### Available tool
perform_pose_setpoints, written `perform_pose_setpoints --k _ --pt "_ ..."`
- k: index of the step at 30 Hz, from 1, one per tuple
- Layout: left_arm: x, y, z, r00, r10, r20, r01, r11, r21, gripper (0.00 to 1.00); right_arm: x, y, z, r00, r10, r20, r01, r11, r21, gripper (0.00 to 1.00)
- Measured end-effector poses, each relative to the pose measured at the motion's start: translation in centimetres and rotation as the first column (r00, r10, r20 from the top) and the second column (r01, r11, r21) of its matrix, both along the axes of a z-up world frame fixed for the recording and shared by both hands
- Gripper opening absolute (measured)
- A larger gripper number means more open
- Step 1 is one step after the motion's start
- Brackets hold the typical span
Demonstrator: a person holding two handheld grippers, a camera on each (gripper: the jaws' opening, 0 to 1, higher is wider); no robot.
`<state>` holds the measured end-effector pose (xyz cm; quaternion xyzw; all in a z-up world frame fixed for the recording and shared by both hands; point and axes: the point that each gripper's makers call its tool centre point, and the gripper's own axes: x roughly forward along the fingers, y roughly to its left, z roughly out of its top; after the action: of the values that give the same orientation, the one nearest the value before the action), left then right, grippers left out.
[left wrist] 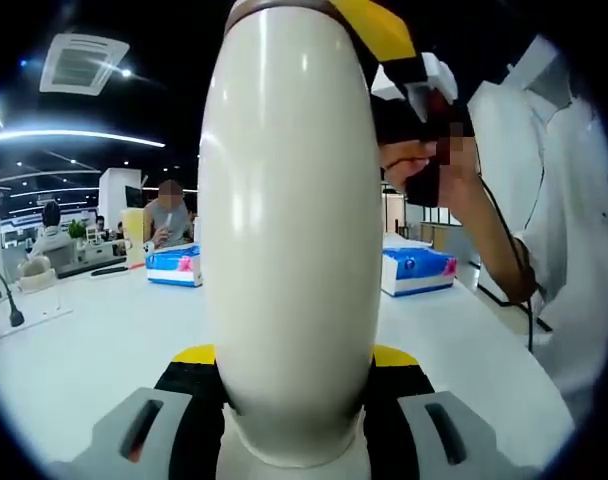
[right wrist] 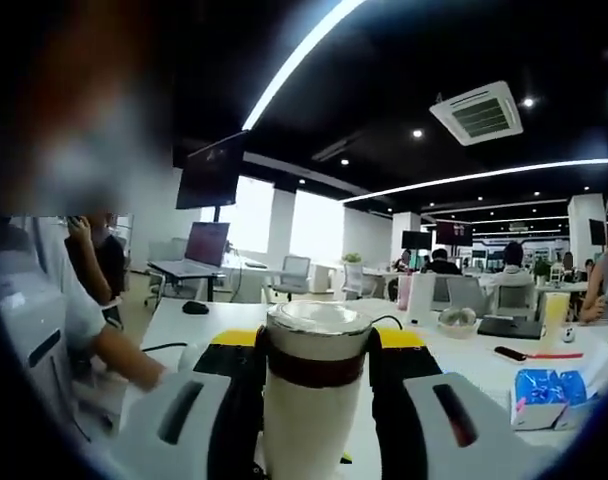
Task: Grasp the water cup twist off the cup lid place the cup lid on the table
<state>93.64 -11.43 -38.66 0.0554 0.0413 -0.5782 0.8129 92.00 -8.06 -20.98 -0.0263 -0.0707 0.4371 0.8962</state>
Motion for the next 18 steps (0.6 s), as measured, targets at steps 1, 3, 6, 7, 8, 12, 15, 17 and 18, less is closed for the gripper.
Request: perform_pose_setpoints --k 1,3,6,7,8,12,15,17,18 --pt "0.0 0.0 0.0 1.0 0.0 0.0 0.0 1.0 0.0 0.55 0.0 0.0 0.0 1.0 0.004 0.0 -0.004 1.0 -0.001 0.43" --pt "0.01 0.0 0.0 1.0 0.0 0.001 0.0 1.0 0.0 0.55 -0.03 0.01 0.0 1.0 0.016 -0.003 -0.016 1.0 -0.002 0.43" --pt "0.01 0.0 0.01 1.0 0.0 0.001 0.0 1.0 0.0 0.55 -0.01 0.0 0.01 1.0 0.027 -0.001 -0.027 1.0 -0.005 0.43" --pt "0.02 0.0 0.01 1.0 0.0 0.0 0.0 1.0 0.0 0.55 0.02 -0.02 0.01 0.999 0.033 -0.002 -0.033 0.999 -0.005 0.43" --pt "0.02 0.0 0.01 1.0 0.0 0.0 0.0 1.0 0.0 0.55 0.06 -0.04 0.02 0.999 0.039 -0.003 -0.039 0.999 -0.005 0.43" --pt "0.02 -0.01 0.02 1.0 0.0 -0.001 0.0 1.0 -0.001 0.55 0.08 -0.04 0.03 0.998 0.065 -0.004 -0.065 0.998 -0.005 0.43" --pt "0.04 -0.01 0.01 1.0 0.0 -0.002 0.0 1.0 -0.001 0.55 0.13 -0.06 0.01 0.997 0.082 -0.01 -0.082 0.997 -0.001 0.43" --pt "0.04 -0.01 0.01 1.0 0.0 -0.001 0.0 1.0 -0.001 0.55 0.11 -0.08 0.0 0.995 0.098 -0.01 -0.098 0.995 0.001 0.43" --pt "0.04 -0.02 0.0 1.0 0.0 -0.001 0.0 1.0 -0.001 0.55 0.1 -0.07 -0.01 0.994 0.105 -0.011 -0.105 0.994 0.003 0.43"
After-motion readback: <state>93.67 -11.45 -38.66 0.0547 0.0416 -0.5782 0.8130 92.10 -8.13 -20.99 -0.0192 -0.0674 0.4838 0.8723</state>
